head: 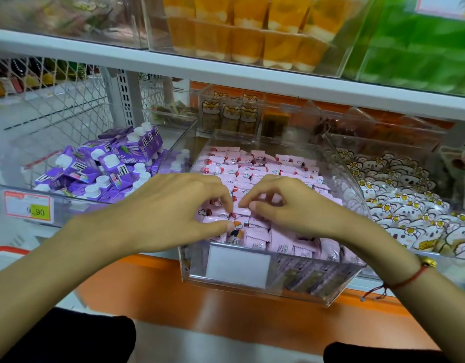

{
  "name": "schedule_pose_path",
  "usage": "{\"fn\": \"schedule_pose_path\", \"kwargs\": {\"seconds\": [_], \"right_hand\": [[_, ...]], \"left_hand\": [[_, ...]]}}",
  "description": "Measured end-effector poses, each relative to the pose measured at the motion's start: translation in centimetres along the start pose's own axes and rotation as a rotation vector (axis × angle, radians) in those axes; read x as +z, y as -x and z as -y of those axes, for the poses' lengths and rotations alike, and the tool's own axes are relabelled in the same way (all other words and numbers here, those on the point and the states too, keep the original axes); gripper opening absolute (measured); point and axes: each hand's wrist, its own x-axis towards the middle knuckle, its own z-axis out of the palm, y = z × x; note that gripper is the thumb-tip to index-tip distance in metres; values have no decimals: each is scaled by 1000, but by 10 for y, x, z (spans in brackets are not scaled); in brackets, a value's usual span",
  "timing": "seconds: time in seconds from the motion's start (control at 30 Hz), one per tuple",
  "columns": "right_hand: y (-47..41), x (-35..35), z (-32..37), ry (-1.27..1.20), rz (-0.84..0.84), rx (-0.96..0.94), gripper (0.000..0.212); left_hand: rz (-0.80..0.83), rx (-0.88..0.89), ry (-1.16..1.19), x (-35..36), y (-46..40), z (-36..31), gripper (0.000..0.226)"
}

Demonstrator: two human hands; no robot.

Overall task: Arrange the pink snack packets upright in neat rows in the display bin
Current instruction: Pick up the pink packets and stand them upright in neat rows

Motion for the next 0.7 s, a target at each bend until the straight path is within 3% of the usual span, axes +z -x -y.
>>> {"fn": "schedule_pose_path", "kwargs": {"seconds": [0.1, 0.2, 0.33, 0.43, 0.53, 0.7], "right_hand": [[9, -10, -1, -64, -112, -1, 15], [19, -16, -2, -76, -21, -12, 10], [23, -10, -8, 85, 50, 13, 23], [23, -7, -8, -40, -39, -53, 27], [26, -1, -13, -94, 25, -120, 34], [30, -3, -17, -93, 19, -69, 15]], "left_hand": [[-10, 32, 34, 2, -3, -5, 24], [19, 66, -20, 6, -6, -5, 30], [54, 46, -57, 12, -11, -2, 30], [50, 60, -84, 13, -16, 2, 24], [47, 58, -142, 17, -15, 8, 26], [22, 85, -115, 21, -8, 8, 34]]}}
